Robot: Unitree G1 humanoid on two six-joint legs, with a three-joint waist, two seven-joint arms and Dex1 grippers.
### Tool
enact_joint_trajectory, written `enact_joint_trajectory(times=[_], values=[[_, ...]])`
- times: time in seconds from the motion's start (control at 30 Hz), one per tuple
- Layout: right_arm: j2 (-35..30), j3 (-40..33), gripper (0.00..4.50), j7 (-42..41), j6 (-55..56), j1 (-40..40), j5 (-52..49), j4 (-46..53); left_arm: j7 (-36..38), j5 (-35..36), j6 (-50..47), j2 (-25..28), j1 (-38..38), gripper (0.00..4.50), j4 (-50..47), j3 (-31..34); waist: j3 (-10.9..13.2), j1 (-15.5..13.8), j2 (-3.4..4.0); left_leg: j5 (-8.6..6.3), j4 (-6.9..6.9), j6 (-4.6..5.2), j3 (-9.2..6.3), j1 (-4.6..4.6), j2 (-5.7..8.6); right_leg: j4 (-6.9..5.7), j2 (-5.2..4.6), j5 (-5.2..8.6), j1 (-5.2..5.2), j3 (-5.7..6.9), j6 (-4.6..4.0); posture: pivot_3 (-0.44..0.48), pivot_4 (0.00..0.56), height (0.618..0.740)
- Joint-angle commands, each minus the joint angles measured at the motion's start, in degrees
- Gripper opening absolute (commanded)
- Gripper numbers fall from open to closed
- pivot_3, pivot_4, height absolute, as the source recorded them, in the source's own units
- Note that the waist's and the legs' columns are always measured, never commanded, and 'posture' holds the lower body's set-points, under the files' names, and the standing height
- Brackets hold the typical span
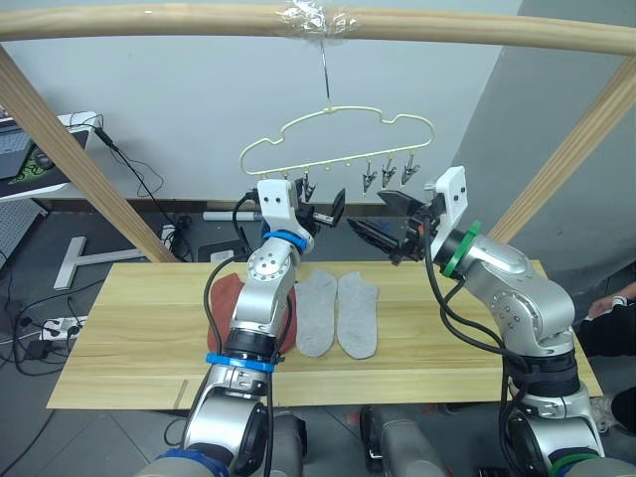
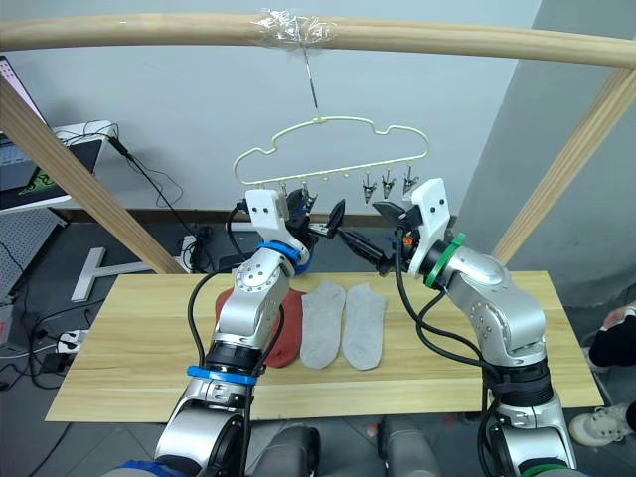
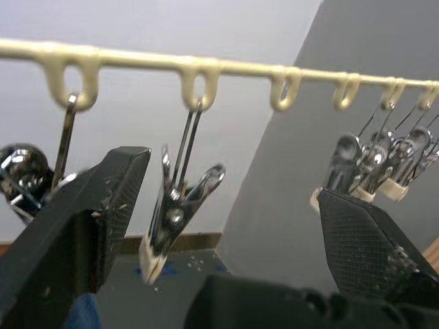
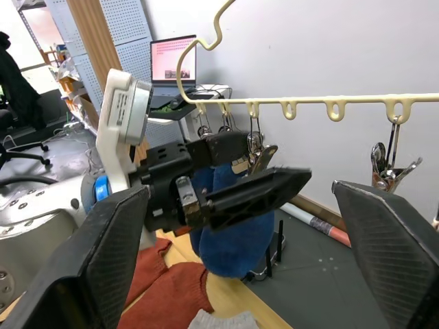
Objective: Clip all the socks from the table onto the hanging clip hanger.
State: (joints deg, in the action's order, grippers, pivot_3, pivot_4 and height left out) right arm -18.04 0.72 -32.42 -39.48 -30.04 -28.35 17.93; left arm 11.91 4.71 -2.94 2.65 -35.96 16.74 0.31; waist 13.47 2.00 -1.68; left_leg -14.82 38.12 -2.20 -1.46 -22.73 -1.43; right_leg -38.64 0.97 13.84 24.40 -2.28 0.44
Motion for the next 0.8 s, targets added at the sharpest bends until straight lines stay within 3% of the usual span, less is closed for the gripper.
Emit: enact_joint_trajectory(times=[0.03, 0.13, 0.3, 0.8], values=[[-0.5, -0.4, 4.46, -0.8, 1.3, -1.6, -1.1, 2.3, -0.9, -0.8, 2.3, 0.1, -1.2, 4.5, -0.4, -0.1, 0.0, 0.0, 0.0, 0.0, 0.0, 0.0, -0.01, 0.0, 0.0, 0.0, 0.0, 0.0, 0.0, 0.01, 0.0, -0.067, 0.2, 0.74], [-0.5, -0.5, 4.46, -0.7, 0.9, -1.8, -1.4, 2.6, -1.3, -1.1, 2.4, 0.3, -0.7, 4.5, -0.8, 0.2, 0.0, 0.0, 0.0, 0.0, 0.0, 0.0, -0.01, 0.0, 0.0, -0.01, 0.0, 0.0, 0.0, 0.01, 0.0, -0.067, 0.202, 0.74], [-0.5, -0.5, 4.5, -0.7, 0.9, -2.0, -1.5, 2.6, -1.9, -1.1, 2.0, 0.2, -0.4, 2.94, -1.1, 0.2, 0.0, 0.0, 0.0, 0.0, 0.0, 0.0, -0.01, 0.0, 0.0, 0.0, 0.0, 0.0, 0.0, 0.01, 0.0, -0.066, 0.197, 0.74], [-0.7, -0.7, 4.5, -0.7, 1.0, -2.2, -1.9, 2.8, -6.4, -3.9, 3.0, -0.3, 0.5, 2.94, -2.1, -0.4, 0.0, 0.0, 0.0, 0.0, 0.0, 0.0, -0.01, 0.0, 0.0, 0.0, -0.01, 0.0, 0.0, 0.0, 0.0, -0.068, 0.187, 0.74]])
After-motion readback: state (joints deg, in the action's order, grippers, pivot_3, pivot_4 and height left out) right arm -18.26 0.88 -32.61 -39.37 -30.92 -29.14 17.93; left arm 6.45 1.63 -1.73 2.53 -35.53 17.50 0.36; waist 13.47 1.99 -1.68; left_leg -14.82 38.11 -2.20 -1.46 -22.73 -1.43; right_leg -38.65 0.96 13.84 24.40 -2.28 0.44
